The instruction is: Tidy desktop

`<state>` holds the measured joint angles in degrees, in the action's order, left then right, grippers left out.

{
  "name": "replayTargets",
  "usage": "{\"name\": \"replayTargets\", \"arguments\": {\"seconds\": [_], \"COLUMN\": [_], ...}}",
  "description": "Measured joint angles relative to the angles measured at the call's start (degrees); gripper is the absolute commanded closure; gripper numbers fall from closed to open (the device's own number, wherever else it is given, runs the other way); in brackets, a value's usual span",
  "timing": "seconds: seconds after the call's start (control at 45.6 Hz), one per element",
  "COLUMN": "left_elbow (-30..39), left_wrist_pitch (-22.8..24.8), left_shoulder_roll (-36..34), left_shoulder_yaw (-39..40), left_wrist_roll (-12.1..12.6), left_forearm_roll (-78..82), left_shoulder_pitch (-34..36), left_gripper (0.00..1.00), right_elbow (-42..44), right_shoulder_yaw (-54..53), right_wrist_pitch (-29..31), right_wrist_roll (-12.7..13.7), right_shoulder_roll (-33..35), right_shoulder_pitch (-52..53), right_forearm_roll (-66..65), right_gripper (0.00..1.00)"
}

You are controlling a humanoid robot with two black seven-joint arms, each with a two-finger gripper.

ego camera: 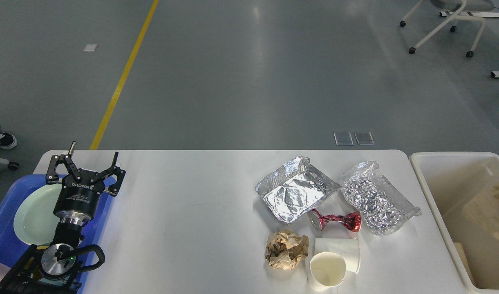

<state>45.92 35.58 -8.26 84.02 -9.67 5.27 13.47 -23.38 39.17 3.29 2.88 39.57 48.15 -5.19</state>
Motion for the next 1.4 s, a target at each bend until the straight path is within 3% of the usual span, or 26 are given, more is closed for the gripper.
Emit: {"name": "replayTargets", "arguments": {"seconds": [0.219,0.416,0.789,0.811,0.92,0.942,1.117,1.402], "left_elbow": [0.0,0.0,0.0,0.0,0.0,0.0,0.0,0.0], "left_wrist_pitch": [0.0,0.0,0.0,0.0,0.0,0.0,0.0,0.0], "left_shoulder_roll": [0.0,0.0,0.0,0.0,0.0,0.0,0.0,0.0], "left_shoulder_yaw": [0.0,0.0,0.0,0.0,0.0,0.0,0.0,0.0], "left_wrist_roll": [0.0,0.0,0.0,0.0,0.0,0.0,0.0,0.0], "left_forearm_roll": [0.0,0.0,0.0,0.0,0.0,0.0,0.0,0.0], "left_shoulder_pitch": [0.0,0.0,0.0,0.0,0.0,0.0,0.0,0.0], "left_gripper": [0.04,0.04,0.04,0.04,0.04,0.04,0.04,0.04], "right_elbow": [16.3,17.5,17.4,17.4,17.4,17.4,17.3,17.1], "right_shoulder_yaw": [-7.3,-8.2,-9.6,-9.6,-9.7,-9.7,-9.2,-9.0], "right_wrist_pitch": [-7.2,-12.9,-13.6,-13.6,-13.8,-14.0,-17.3,-17.7], "right_wrist_roll": [0.0,0.0,0.0,0.0,0.0,0.0,-0.2,-0.2], "right_shoulder_roll": [-11.7,-15.5,-17.7,-17.7,-17.7,-17.6,-17.1,-17.1], "right_shoulder_pitch": [-13.3,-17.3,-19.9,-20.1,-20.8,-20.9,-20.7,-20.5], "right_forearm_roll": [0.0,0.0,0.1,0.1,0.1,0.1,0.0,-0.1], "right_gripper": [1.0,1.0,1.0,0.92,0.12,0.0,0.0,0.0]}}
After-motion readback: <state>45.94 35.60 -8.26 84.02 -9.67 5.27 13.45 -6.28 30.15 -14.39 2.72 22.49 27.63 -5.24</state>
